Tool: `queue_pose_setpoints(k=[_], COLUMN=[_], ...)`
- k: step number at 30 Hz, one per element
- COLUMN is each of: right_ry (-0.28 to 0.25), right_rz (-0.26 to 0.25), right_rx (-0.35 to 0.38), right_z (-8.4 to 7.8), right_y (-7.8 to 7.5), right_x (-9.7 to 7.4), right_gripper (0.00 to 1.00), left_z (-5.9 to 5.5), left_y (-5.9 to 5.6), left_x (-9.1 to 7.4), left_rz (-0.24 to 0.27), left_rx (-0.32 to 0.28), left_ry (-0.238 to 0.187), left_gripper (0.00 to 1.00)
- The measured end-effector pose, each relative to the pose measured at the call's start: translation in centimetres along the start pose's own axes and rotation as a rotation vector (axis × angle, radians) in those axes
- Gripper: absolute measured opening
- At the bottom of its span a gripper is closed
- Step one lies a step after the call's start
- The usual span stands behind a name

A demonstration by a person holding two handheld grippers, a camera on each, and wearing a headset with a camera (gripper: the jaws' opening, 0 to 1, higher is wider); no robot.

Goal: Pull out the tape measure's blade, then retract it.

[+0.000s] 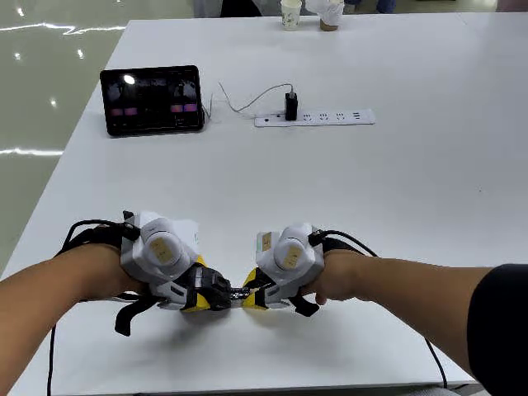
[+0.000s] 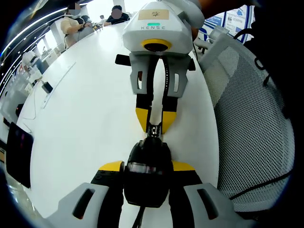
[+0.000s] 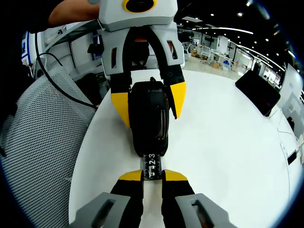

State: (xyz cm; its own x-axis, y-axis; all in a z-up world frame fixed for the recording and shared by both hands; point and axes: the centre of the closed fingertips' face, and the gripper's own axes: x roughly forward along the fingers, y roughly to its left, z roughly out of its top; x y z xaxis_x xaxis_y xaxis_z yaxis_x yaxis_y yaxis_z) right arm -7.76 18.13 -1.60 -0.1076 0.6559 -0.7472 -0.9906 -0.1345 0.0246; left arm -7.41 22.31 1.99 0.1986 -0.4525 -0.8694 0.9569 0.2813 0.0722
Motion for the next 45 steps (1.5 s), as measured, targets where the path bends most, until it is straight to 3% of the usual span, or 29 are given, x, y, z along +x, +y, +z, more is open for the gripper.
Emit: queue_pose_setpoints(k=[45], right_ry=[0.022], right_rz=[0.003], right_rx=[0.009], right_z=[-1.9], right_y=[-0.1], right_x=[-1.4], right_gripper=[0.1], left_z=[0.0], left_y=[-0.1], left_x=[0.1], left_rz=[0.005], left_rx=[-0.006], left_ry=[-0.001], left_gripper=[0.31])
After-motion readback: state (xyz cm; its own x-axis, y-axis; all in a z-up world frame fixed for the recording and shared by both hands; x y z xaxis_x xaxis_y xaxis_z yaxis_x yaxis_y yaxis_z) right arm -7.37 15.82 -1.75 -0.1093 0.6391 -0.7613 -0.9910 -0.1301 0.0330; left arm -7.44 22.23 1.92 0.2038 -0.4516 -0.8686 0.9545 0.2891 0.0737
